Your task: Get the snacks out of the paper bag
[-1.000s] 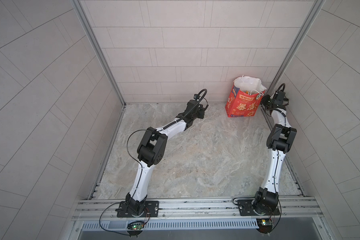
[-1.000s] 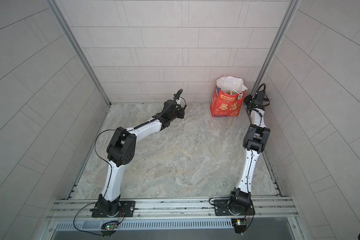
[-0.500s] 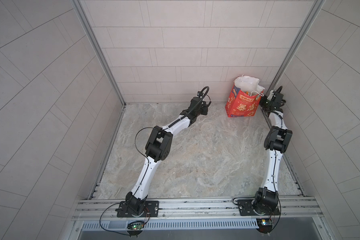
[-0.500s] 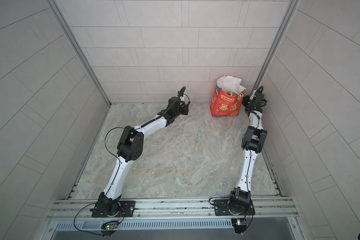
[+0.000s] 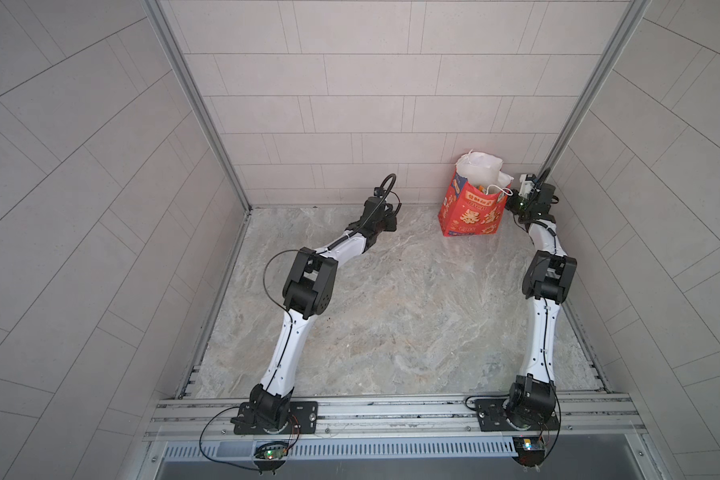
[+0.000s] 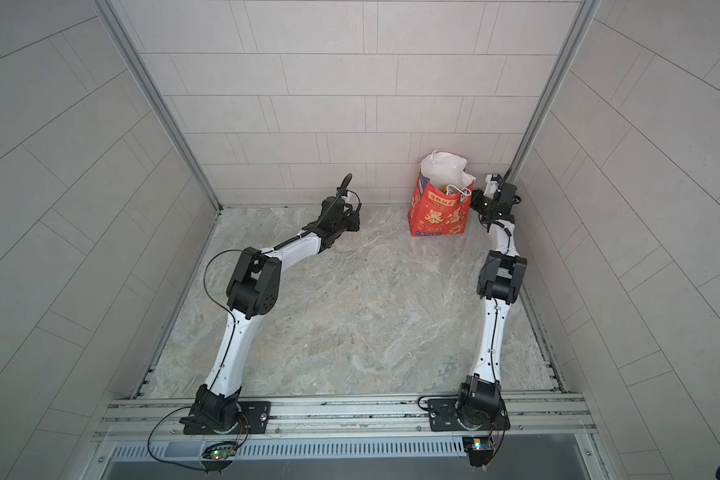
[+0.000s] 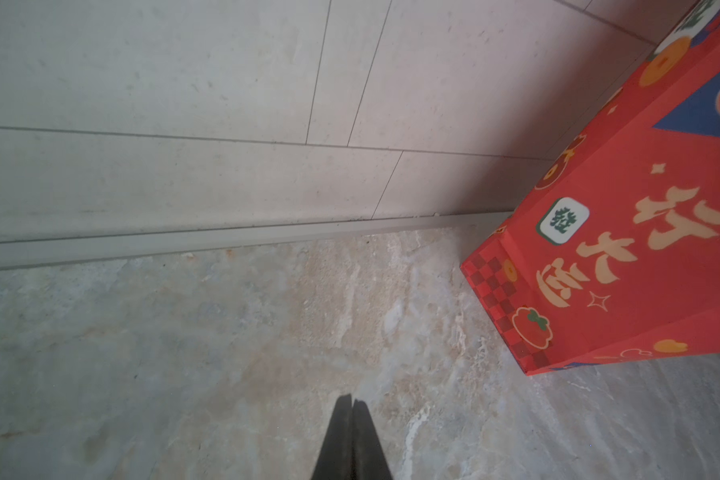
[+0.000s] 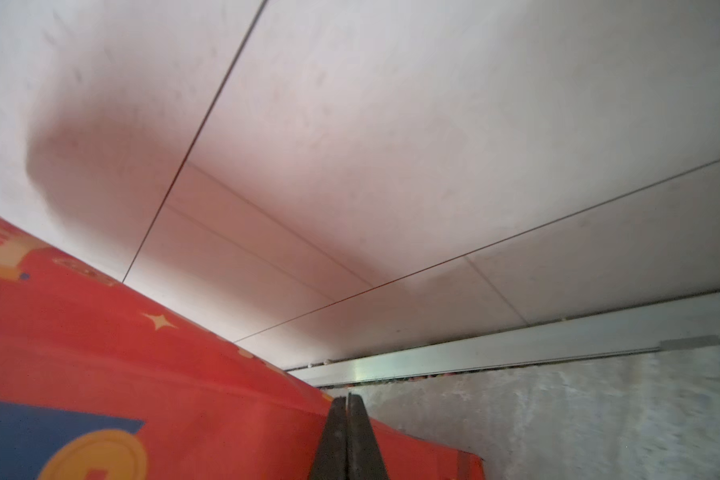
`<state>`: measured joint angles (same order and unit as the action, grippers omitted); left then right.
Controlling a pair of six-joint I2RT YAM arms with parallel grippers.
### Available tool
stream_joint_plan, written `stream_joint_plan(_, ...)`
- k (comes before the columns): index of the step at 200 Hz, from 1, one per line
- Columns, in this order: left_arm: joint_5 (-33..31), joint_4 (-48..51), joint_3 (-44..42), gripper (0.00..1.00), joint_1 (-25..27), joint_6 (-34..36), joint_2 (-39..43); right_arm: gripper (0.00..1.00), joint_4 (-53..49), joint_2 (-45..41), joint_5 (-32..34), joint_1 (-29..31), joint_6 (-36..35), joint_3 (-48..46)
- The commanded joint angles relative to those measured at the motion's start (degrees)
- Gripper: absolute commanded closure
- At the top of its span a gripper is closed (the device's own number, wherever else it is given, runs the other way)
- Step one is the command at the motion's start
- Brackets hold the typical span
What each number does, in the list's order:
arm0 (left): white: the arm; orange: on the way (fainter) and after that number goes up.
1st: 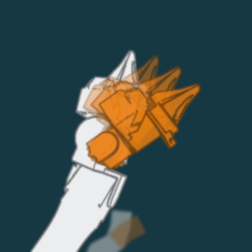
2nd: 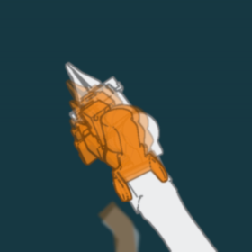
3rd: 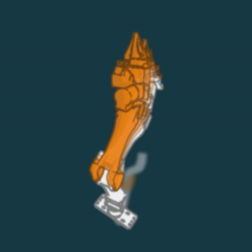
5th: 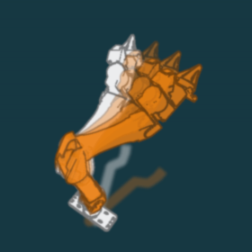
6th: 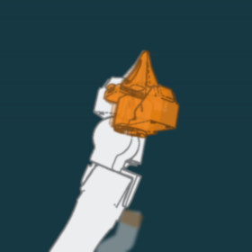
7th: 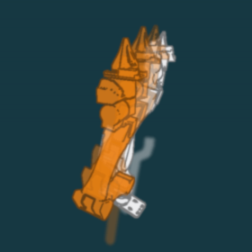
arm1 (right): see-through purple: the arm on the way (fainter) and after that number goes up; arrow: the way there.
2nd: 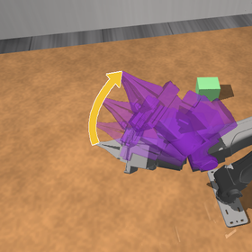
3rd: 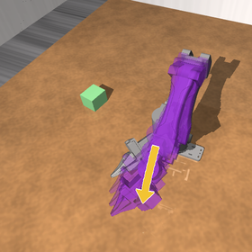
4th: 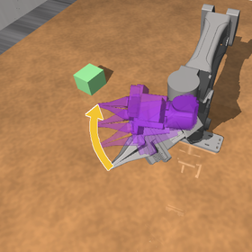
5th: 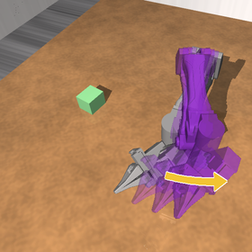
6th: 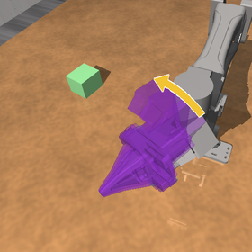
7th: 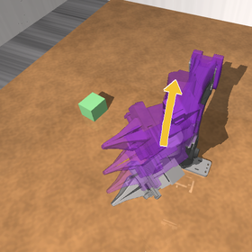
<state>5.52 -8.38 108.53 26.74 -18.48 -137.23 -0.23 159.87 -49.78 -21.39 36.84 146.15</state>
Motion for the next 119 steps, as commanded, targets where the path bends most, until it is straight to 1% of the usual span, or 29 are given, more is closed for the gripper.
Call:
stream_joint_plan(1, -1.0, -3.1, -3.2, 0.98, 0.1, 0.3, 5.2, 0.95, -1.3, -2.0, -6.6, 2.5, -3.9, -2.6)
stream_joint_plan(21, -1.5, -5.1, -7.3, 0.98, -0.7, -0.1, 7.2, 0.95, -1.8, -4.2, -8.0, 4.2, -6.4, -6.2)
stream_joint_plan(55, -2.7, -7.9, -14.8, 0.98, -3.2, -0.9, 11.3, 0.95, -3.2, -8.3, -6.5, 8.2, -9.7, -12.2)
stream_joint_plan(78, -3.4, -10.3, -20.0, 0.98, -5.1, -1.2, 14.4, 0.95, -7.9, -9.5, -4.8, 11.7, -14.4, -12.8)
stream_joint_plan(103, -3.9, -12.1, -26.1, 0.98, -7.9, -2.2, 18.4, 0.95, -13.0, -10.5, -2.5, 14.7, -17.7, -13.3)
stream_joint_plan(119, -3.3, -12.5, -29.0, 0.99, -9.8, -3.0, 20.0, 0.95, -18.0, -11.9, -0.3, 17.1, -22.3, -13.8)
